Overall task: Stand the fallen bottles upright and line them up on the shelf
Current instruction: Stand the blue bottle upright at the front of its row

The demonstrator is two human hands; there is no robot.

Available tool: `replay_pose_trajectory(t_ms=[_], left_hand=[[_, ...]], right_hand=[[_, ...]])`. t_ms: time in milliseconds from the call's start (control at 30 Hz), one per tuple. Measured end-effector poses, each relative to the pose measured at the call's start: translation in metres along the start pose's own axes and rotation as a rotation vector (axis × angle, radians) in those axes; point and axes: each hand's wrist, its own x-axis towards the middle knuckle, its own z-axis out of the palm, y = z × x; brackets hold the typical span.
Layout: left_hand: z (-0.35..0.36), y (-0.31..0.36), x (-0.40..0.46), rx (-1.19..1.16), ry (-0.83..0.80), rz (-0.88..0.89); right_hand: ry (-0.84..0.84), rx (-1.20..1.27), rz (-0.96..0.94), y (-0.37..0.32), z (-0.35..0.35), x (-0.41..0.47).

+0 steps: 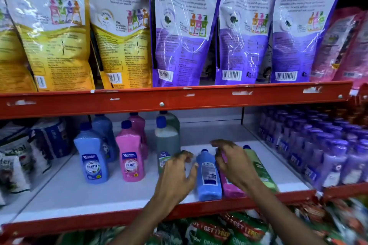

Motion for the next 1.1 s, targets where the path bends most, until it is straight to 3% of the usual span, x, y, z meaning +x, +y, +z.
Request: replay_pose_trajectory(t_ms=[67,167,233,333,500,633,733,800,933,1100], left_hand=[[0.021,-0.002,0.009,-0.086,-0.183,-0.276],[0.046,-0.008,0.028,-0.306,-0.414,-0.601],[0.057,-0.010,0.036,-0.493,-0.489,-0.759],[0.062,-0.007,0.043,-0.516,-0.568,-0.804],[0.067,0.002,0.047,-0.727,-0.503,-0.908],[0.049,0.004,0.040,-0.888,-0.457,-0.796],[0.018,-0.005,0.028,-0.931,-0.352,-0.581],[-0.009,-0.018,0.016,-0.975,-0.312,-0.454],[-0.064,-0.051,-0.013,-0.922,-0.205,-0.314],[-0.123,-0.109,-0.044,-0.775,-0.010,-0.302]], right_hand=[[-0.149,0.093,0.210,0.005,0.012,-0.004],[-0.380,0.116,0.323,0.012,0.029,-0.010],[-0.399,0.170,0.354,0.018,0.034,-0.012],[-0.396,0.174,0.395,0.019,0.034,-0.012],[-0.357,0.228,0.449,0.023,0.035,-0.016],[-0.231,0.378,0.564,0.021,0.028,-0.022],[-0.232,0.765,0.580,0.001,0.021,-0.023],[-0.188,0.894,0.516,-0.020,0.018,-0.023],[-0.108,0.799,0.386,-0.081,0.032,-0.018],[-0.130,0.760,0.281,-0.165,0.086,-0.005]])
